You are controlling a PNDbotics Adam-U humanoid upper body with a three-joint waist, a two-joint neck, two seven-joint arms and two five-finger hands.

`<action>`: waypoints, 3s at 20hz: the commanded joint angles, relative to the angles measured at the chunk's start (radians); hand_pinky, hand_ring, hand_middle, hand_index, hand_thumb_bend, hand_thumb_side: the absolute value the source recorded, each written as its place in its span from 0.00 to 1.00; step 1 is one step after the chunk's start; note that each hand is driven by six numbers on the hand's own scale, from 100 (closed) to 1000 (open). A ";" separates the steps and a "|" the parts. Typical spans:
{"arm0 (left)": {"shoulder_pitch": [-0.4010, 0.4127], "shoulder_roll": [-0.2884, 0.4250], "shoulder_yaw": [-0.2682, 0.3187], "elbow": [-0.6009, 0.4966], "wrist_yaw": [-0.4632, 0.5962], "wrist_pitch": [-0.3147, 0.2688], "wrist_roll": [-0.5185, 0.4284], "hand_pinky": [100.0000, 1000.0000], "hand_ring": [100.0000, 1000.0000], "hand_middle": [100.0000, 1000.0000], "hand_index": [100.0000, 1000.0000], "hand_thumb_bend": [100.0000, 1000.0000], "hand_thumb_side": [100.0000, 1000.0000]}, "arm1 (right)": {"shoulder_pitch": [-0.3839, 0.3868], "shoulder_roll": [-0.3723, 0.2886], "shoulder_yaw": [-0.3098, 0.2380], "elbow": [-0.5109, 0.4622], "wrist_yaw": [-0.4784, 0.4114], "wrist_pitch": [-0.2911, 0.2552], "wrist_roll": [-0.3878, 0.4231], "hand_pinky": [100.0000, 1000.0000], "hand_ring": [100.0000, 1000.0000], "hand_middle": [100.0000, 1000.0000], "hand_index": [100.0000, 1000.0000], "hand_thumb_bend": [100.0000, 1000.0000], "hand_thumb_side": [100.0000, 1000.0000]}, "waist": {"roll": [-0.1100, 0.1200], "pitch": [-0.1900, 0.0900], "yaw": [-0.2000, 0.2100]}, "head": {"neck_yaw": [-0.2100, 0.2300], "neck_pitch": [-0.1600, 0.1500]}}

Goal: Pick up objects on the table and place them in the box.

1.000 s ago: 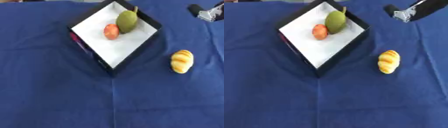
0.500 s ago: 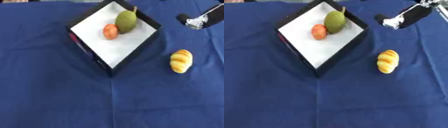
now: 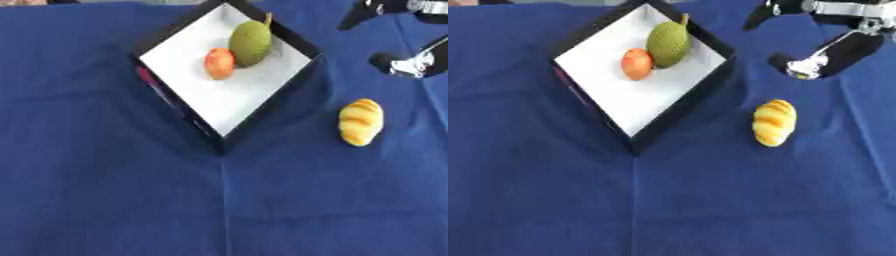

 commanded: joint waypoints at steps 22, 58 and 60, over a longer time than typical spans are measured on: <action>-0.002 0.010 0.005 0.003 -0.004 0.010 -0.028 0.66 0.69 0.67 0.75 0.00 0.63 | 0.072 0.028 0.006 0.062 0.342 -0.335 0.159 1.00 0.83 0.74 0.87 0.39 0.40 | -0.002 -0.026 -0.002 | -0.010 0.003; 0.001 -0.006 0.012 0.012 -0.013 0.012 -0.054 0.67 0.69 0.67 0.75 0.00 0.63 | 0.088 0.091 0.010 0.229 0.587 -0.335 -0.033 0.99 0.75 0.61 0.78 0.40 0.47 | 0.005 -0.006 0.003 | -0.022 -0.007; 0.002 -0.007 0.013 0.012 -0.014 0.012 -0.056 0.67 0.69 0.66 0.75 0.00 0.63 | 0.086 0.094 0.005 0.237 0.580 -0.335 -0.047 0.98 0.74 0.57 0.74 0.40 0.46 | 0.005 -0.006 0.004 | -0.022 -0.007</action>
